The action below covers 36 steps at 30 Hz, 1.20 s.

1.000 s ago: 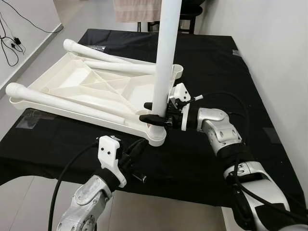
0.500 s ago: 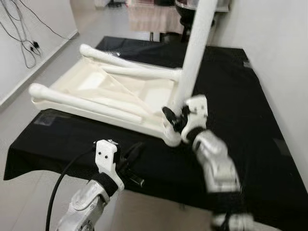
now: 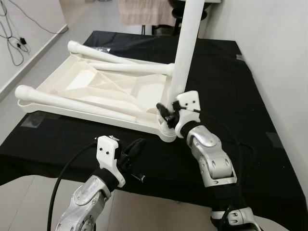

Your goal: Building children table

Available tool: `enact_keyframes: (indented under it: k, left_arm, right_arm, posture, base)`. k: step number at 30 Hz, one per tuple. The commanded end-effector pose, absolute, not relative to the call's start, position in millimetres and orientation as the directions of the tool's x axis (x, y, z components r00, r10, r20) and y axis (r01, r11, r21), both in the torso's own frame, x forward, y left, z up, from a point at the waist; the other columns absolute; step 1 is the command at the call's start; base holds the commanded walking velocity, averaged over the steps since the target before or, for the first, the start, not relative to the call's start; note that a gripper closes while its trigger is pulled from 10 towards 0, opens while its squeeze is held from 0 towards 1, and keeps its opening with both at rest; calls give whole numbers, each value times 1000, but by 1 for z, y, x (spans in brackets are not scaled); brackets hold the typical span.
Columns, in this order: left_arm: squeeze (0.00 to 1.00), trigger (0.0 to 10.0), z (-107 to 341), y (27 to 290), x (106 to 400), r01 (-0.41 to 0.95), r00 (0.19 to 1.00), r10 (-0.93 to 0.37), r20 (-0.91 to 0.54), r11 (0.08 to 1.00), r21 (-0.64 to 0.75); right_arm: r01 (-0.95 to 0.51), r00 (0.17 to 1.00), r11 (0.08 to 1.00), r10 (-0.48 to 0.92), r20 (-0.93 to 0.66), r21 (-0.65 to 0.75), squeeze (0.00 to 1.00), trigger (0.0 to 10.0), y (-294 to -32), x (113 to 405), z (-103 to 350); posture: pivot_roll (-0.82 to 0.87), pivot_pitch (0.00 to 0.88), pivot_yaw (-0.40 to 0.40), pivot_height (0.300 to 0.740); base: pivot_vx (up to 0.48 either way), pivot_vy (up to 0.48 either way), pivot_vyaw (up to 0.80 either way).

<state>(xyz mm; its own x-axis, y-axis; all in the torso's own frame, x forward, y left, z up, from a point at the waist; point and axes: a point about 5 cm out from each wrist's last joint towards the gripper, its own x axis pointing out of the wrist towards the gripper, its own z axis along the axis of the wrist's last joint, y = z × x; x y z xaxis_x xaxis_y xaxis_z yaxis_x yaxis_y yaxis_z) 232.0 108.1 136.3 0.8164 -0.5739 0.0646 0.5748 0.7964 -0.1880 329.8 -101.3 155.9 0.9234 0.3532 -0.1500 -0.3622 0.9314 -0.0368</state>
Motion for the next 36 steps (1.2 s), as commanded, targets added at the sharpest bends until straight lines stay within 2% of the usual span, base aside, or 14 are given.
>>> enact_keyframes:
  k: [1,4,5,6,7,9,13,18,22,23,25,26,32,36]
  left_arm:
    - [0,10000,134,109,231,568,820,-569,59,800,-192]
    - [0,10000,134,109,231,569,820,-569,59,800,-192]
    - [0,10000,134,109,231,569,820,-570,59,799,-192]
    - [0,10000,134,109,231,570,819,-570,59,799,-191]
    - [0,10000,134,109,231,570,819,-570,59,799,-191]
    - [0,10000,134,107,231,570,819,-570,59,799,-191]
    - [0,10000,134,106,231,569,820,-569,60,800,-190]
    - [0,10000,134,106,231,566,822,-566,63,803,-185]
    - [0,10000,134,105,230,564,824,-562,63,806,-180]
    - [0,10000,134,105,230,563,825,-561,63,807,-178]
    - [0,10000,134,105,230,562,826,-561,64,808,-178]
    - [0,10000,134,105,230,562,826,-560,64,808,-178]
    - [0,10000,134,105,230,561,827,-559,65,809,-179]
    - [0,10000,135,105,229,562,825,-561,67,806,-186]
  right_arm:
    - [-378,914,925,370,-165,-21,1000,10000,-100,328,158]
    - [-415,902,910,409,-138,-12,1000,10000,-99,329,164]
    - [-488,870,873,485,-95,-13,569,10000,-96,330,172]
    - [-571,820,821,569,-64,-16,0,10000,-95,332,179]
    - [-571,820,821,569,-64,-16,0,10000,-95,332,179]
    - [-701,713,707,696,-79,-93,0,10000,-99,335,182]
    - [-751,660,653,743,-109,-96,0,10000,-109,343,181]
    - [-761,649,643,753,-112,-84,0,10000,-120,359,185]
    - [-738,674,671,730,-113,-64,0,10000,-126,373,188]
    - [-708,704,703,697,-137,-59,0,2667,-130,381,186]
    - [-695,716,717,683,-144,-52,0,2667,-132,383,186]
    - [-687,723,724,675,-148,-57,0,0,-134,385,186]
    - [-684,726,728,674,-135,-47,0,0,-143,387,186]
    - [-662,745,747,648,-158,-59,0,0,-161,382,176]
  posture:
    - [52,132,-48,740]
    - [56,133,-45,740]
    - [58,132,-44,740]
    - [58,132,-44,740]
    - [58,132,-44,740]
    - [66,128,-49,740]
    - [66,128,-54,740]
    - [73,126,-60,740]
    - [82,122,-64,740]
    - [82,122,-65,740]
    - [83,122,-65,740]
    - [84,123,-64,740]
    - [77,126,-60,740]
    - [64,131,-55,740]
  base:
    - [0,0,0]
    - [0,0,0]
    - [0,0,0]
    - [0,0,0]
    - [0,0,0]
    - [0,0,0]
    - [0,0,0]
    - [0,0,0]
    - [0,0,0]
    - [0,0,0]
    - [0,0,0]
    - [0,0,0]
    - [0,0,0]
    - [0,0,0]
